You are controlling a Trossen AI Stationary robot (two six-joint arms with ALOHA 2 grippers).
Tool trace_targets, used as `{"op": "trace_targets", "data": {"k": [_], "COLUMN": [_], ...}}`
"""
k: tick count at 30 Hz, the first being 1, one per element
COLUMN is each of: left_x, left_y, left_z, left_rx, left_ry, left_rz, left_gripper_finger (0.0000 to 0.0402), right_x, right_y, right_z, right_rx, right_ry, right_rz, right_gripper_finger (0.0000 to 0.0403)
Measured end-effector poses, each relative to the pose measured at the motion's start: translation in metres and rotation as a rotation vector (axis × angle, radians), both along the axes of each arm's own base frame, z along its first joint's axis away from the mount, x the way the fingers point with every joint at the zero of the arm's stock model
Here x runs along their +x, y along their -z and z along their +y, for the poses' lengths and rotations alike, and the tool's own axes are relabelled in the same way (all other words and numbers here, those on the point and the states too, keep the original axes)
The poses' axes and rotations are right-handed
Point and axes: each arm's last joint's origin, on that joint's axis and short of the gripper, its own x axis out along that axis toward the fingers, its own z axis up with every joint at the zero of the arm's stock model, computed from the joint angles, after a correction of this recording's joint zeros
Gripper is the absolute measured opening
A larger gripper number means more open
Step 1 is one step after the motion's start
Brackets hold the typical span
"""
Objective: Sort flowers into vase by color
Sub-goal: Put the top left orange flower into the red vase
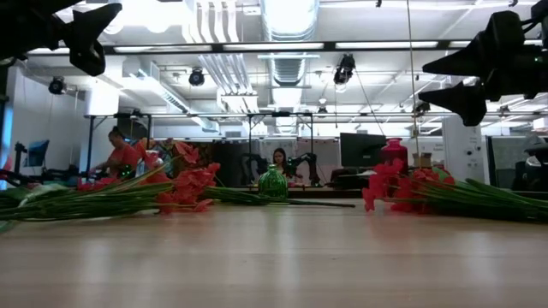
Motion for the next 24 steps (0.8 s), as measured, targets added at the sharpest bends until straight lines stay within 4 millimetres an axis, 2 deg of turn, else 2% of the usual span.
{"op": "trace_targets", "data": {"k": [7,12,19,24], "left_x": [0.002,0.007,0.024,0.042], "left_y": [0.002,0.003,-0.012,-0.022], "left_z": [0.001,-0.001,-0.008,-0.016], "left_rx": [-0.064,-0.069,-0.055,-0.013], "left_ry": [-0.036,-0.057,-0.057,-0.08], "left_rz": [0.03,0.063,0.148,0.236], "left_gripper_finger": [0.0135,0.0135,0.0135,0.0135], "right_x": [-0.001,0.0,0.003,0.011], "right_y": [0.001,-0.003,-0.01,-0.009], "right_z": [-0.002,0.0,0.001,0.001], "right_rx": [0.02,0.065,0.074,0.076], "right_ry": [0.057,-0.012,-0.048,-0.046], "right_rz": [0.002,-0.059,-0.126,-0.056], "right_gripper_finger": [0.0309,0.0308,0.0296,0.0286]}}
